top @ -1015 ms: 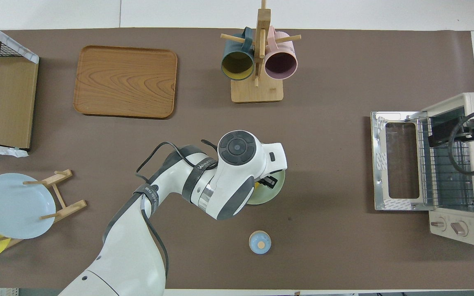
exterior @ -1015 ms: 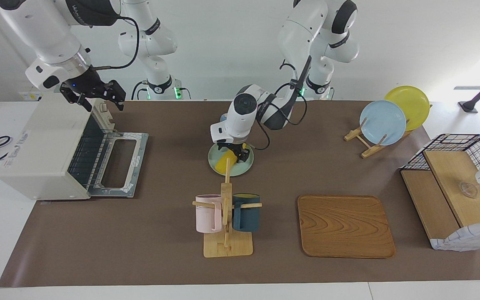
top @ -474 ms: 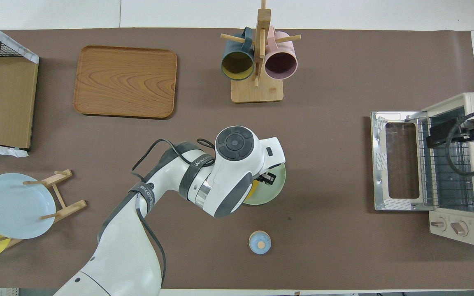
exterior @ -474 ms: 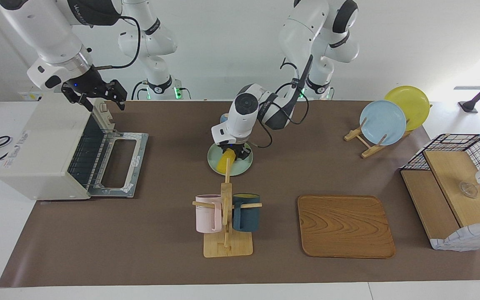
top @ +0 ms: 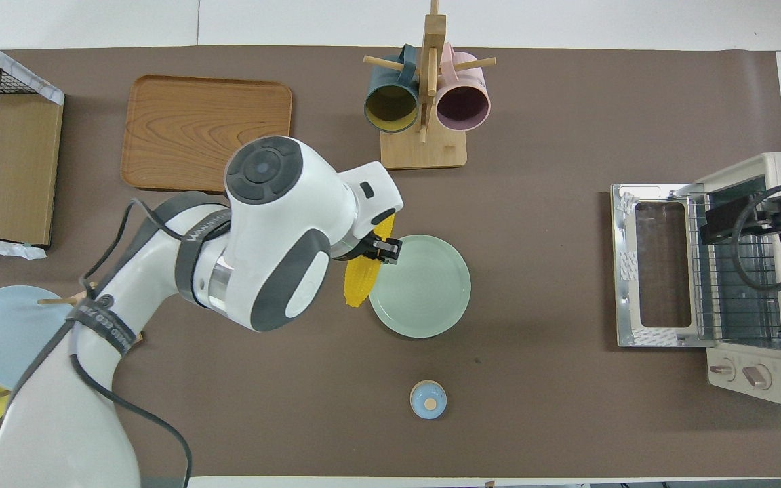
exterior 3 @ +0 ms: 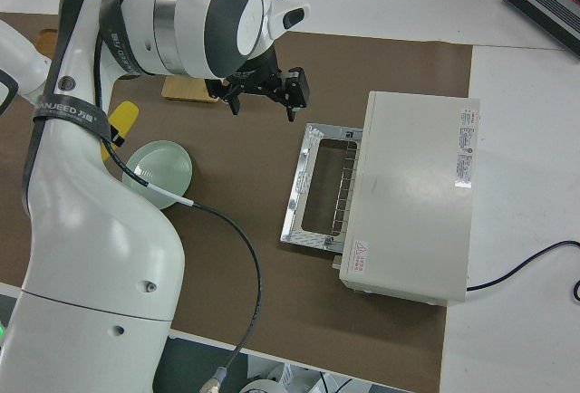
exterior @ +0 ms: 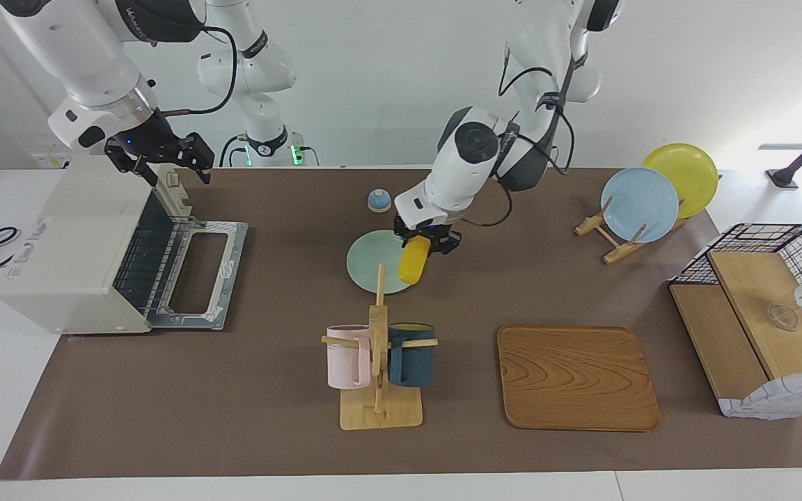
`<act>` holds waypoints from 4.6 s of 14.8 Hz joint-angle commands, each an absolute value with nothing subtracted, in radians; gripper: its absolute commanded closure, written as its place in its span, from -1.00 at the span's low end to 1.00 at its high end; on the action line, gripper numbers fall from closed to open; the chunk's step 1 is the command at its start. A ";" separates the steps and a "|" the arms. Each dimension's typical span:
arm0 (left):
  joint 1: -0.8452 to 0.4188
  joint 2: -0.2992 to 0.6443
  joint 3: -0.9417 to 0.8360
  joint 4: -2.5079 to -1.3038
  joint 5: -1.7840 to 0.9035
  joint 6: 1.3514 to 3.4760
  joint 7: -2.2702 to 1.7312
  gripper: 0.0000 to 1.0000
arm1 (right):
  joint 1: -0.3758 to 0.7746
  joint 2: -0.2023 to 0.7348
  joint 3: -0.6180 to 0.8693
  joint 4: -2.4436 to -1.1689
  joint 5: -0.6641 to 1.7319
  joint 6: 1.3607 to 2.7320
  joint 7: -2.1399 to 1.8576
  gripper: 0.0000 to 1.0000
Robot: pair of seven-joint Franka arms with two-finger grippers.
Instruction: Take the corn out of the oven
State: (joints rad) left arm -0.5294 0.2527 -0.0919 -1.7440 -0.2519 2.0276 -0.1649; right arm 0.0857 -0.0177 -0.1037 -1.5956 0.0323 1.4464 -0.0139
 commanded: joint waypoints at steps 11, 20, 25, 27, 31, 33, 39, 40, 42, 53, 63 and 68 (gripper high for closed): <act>-0.204 0.481 -0.084 -1.492 -0.112 2.003 -0.123 1.00 | 0.113 -0.077 -0.095 -1.704 0.034 1.492 -0.025 -1.00; -0.149 0.721 -0.084 -1.252 -0.071 2.057 -0.106 1.00 | 0.236 -0.168 -0.095 -2.269 0.006 2.049 0.084 1.00; -0.160 0.719 -0.086 -1.315 -0.075 2.138 -0.104 1.00 | 0.302 -0.078 -0.095 -2.307 -0.107 2.127 0.236 1.00; -0.160 0.721 -0.084 -1.328 -0.069 2.163 -0.104 1.00 | 0.287 -0.072 -0.095 -2.364 -0.155 2.202 0.239 1.00; -0.160 0.736 -0.084 -1.328 -0.064 2.174 -0.101 1.00 | 0.241 -0.069 -0.095 -2.445 -0.160 2.290 0.256 1.00; -0.156 0.736 -0.084 -1.328 -0.058 2.168 -0.095 1.00 | 0.238 -0.075 -0.095 -2.477 -0.160 2.309 0.259 1.00; -0.155 0.732 -0.084 -1.332 -0.051 2.158 -0.071 -1.00 | 0.212 -0.095 -0.097 -2.522 -0.160 2.309 0.259 1.00; -0.156 0.729 -0.084 -1.331 -0.052 2.154 -0.071 -1.00 | 0.212 -0.098 -0.097 -2.523 -0.160 2.309 0.259 1.00; -0.150 0.709 -0.084 -1.330 -0.052 2.110 -0.069 -1.00 | 0.195 -0.101 -0.097 -2.533 -0.167 2.309 0.259 1.00; -0.083 0.428 -0.077 -1.342 -0.049 1.761 -0.077 -1.00 | 0.190 -0.101 -0.097 -2.514 -0.326 2.258 0.290 1.00; -0.074 0.102 -0.057 -1.458 0.025 1.508 -0.069 -1.00 | 0.132 -0.110 -0.106 -2.177 -0.399 1.860 -0.009 1.00; -0.077 -0.078 -0.058 -1.649 0.023 1.505 -0.075 -1.00 | 0.037 -0.169 -0.107 -2.148 -0.394 1.802 -0.221 1.00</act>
